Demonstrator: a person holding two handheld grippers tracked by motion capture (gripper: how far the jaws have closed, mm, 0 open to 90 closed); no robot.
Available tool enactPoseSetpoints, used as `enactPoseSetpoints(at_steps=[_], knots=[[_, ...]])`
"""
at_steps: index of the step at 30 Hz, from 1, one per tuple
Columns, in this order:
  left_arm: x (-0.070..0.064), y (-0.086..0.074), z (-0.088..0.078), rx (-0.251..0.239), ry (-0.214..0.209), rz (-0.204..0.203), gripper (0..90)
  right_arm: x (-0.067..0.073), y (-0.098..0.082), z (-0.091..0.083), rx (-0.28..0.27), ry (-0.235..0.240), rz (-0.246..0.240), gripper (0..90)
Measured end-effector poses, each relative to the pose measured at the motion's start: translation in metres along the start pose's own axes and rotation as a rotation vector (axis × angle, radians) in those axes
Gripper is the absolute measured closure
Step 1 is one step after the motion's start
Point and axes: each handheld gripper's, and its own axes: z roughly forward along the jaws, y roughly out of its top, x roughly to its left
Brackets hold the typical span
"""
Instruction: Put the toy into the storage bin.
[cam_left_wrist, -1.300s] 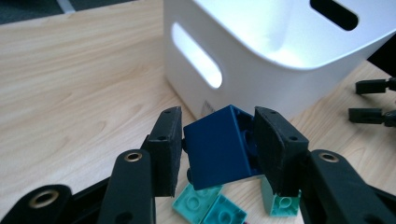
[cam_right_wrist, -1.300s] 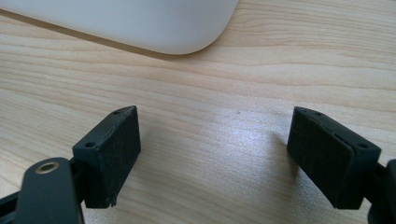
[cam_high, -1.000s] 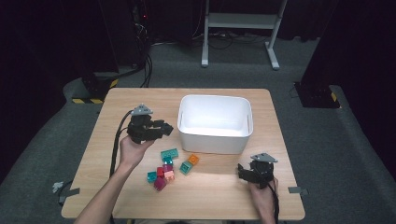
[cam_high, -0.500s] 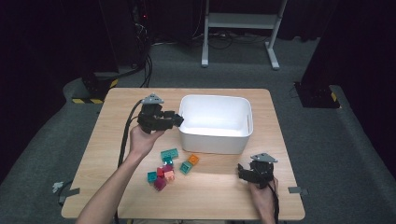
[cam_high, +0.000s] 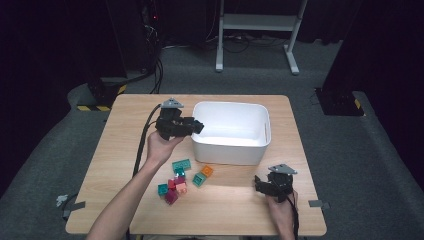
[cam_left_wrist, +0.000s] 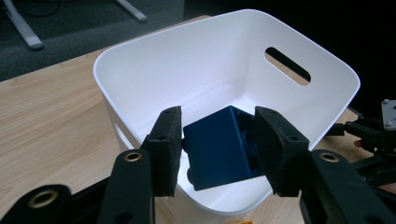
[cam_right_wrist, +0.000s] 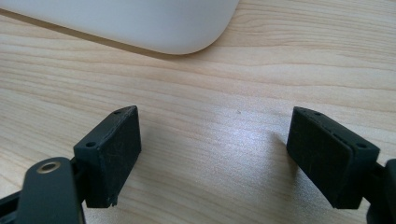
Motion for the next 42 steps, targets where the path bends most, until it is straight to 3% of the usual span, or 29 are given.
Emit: enactPoseSetpoints(at_steps=[6,14,18,26,42], knots=[[-0.002,0.002,0.009,0.012,-0.008,0.005,52.2,0.0,0.0,0.0,0.0,0.0,0.0,17.5],[-0.003,0.002,0.014,0.02,0.003,0.002,38.0,0.0,0.0,0.0,0.0,0.0,0.001,17.6],[-0.003,0.002,0.009,0.003,0.012,-0.002,35.4,0.0,0.0,0.0,0.0,0.001,-0.001,17.6],[-0.005,-0.003,-0.004,-0.001,0.044,0.034,34.0,0.0,0.0,0.0,0.0,0.002,-0.001,17.6],[0.002,-0.03,-0.036,-0.059,0.075,0.01,33.1,0.0,0.0,0.0,0.0,0.002,-0.001,17.6]])
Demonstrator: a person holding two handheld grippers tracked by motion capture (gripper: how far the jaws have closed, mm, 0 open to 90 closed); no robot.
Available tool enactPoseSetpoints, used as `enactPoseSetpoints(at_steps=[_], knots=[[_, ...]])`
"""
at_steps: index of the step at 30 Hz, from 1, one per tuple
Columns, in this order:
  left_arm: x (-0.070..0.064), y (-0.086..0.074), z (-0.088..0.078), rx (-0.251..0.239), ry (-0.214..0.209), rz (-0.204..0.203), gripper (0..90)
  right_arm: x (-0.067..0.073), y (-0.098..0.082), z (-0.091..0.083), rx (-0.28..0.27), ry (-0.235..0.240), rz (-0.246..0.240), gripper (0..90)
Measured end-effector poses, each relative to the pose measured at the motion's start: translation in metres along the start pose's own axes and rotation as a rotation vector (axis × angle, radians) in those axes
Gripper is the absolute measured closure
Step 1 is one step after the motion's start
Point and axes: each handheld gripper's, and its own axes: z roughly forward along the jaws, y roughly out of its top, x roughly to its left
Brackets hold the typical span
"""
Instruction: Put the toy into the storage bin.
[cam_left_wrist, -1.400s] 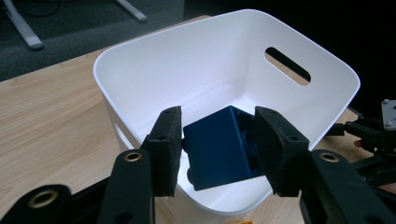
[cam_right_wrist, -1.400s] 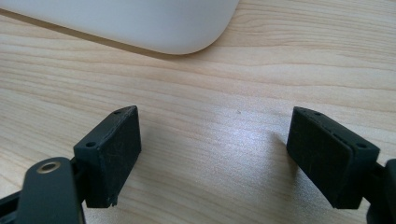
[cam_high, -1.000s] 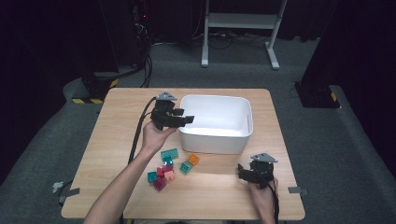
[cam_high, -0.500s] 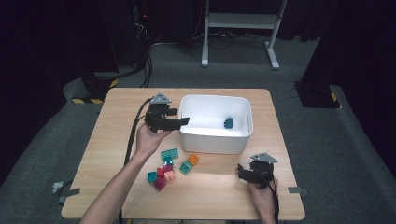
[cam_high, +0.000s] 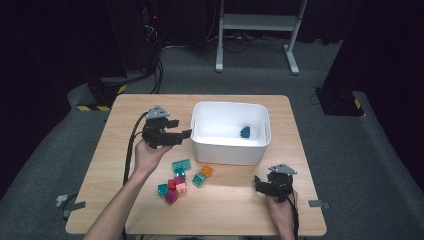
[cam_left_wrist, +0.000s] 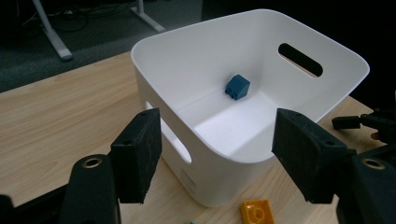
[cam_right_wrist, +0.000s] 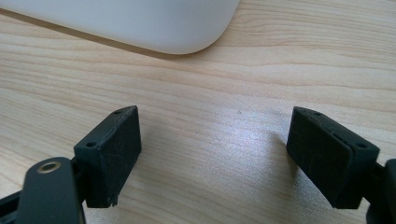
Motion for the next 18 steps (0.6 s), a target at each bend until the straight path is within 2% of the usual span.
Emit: enactPoseSetpoints(at_steps=[6,15,18], knots=[[0.002,-0.011,-0.008,0.008,0.022,-0.001,32.6,0.0,0.0,0.0,0.0,0.0,0.001,17.6],[0.003,-0.037,-0.025,0.012,0.051,-0.003,31.8,0.0,0.0,0.0,0.0,0.0,0.0,17.6],[0.004,-0.05,-0.032,0.009,0.058,-0.028,31.7,0.0,0.0,0.0,0.0,0.001,0.0,17.6]])
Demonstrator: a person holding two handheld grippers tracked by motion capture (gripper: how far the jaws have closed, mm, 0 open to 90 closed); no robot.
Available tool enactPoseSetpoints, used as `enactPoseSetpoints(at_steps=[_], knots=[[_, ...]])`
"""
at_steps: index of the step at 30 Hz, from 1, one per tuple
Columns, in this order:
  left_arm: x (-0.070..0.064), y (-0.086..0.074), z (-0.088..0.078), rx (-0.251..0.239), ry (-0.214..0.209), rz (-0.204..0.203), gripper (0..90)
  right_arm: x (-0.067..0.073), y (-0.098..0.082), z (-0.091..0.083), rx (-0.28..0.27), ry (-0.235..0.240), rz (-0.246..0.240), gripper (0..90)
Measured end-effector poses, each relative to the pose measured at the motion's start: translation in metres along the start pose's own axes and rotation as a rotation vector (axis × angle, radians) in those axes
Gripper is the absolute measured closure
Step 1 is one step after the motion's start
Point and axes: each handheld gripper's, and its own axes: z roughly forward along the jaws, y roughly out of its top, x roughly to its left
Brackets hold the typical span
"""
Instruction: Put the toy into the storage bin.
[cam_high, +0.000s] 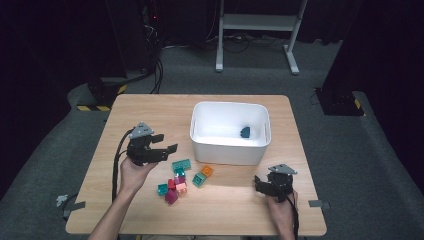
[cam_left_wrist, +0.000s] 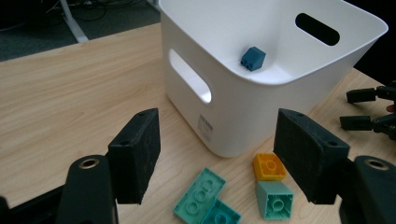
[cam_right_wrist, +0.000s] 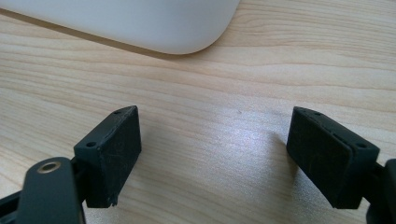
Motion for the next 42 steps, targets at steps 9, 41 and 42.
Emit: enactPoseSetpoints(at_steps=[9,41,42], knots=[[-0.002,-0.026,-0.009,0.018,0.026,0.0,30.6,0.0,0.0,0.0,0.0,0.0,0.0,17.6],[-0.001,-0.111,-0.015,0.088,0.053,-0.1,30.8,0.0,0.0,0.0,0.0,0.0,-0.001,17.6],[-0.001,-0.113,-0.015,0.092,0.052,-0.105,31.1,0.0,0.0,0.0,0.0,0.0,0.0,17.6]])
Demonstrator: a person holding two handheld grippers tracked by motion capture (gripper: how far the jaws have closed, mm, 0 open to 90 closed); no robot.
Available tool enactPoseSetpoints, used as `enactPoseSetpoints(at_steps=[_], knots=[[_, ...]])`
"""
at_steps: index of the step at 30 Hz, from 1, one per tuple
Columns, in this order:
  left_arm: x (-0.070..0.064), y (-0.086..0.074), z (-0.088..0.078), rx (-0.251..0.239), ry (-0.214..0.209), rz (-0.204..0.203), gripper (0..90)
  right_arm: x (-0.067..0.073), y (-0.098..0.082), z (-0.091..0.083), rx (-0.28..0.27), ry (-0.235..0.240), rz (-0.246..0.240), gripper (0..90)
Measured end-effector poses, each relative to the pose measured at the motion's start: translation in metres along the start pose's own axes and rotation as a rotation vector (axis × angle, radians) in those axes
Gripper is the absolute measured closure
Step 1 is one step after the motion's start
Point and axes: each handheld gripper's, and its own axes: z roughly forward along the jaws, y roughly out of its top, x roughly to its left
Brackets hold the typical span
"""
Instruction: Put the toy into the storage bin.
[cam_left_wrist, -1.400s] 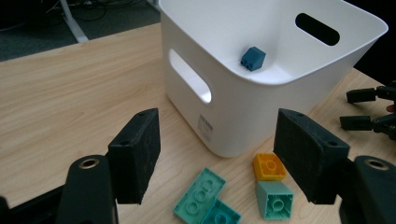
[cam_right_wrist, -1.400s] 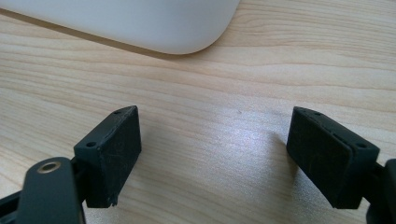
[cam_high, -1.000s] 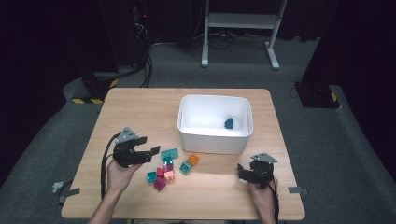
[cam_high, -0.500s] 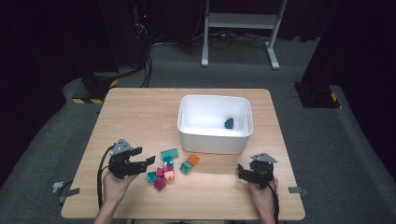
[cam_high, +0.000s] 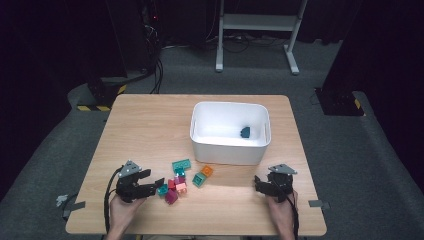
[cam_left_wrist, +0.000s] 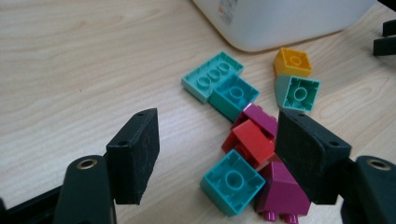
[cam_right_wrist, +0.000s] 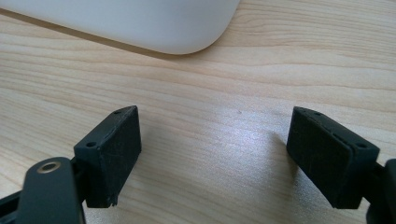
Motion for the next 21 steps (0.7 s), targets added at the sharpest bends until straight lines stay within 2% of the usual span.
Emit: enactPoseSetpoints(at_steps=[5,11,21], knots=[[-0.002,-0.013,0.004,0.028,0.008,0.004,33.0,0.0,0.0,0.0,0.0,0.0,0.0,17.6],[-0.003,-0.026,0.006,0.029,-0.004,-0.015,32.4,0.0,0.0,0.0,0.0,0.0,0.0,17.6],[-0.004,-0.034,0.014,0.036,0.018,-0.025,32.3,0.0,0.0,0.0,0.0,0.0,0.0,17.6]])
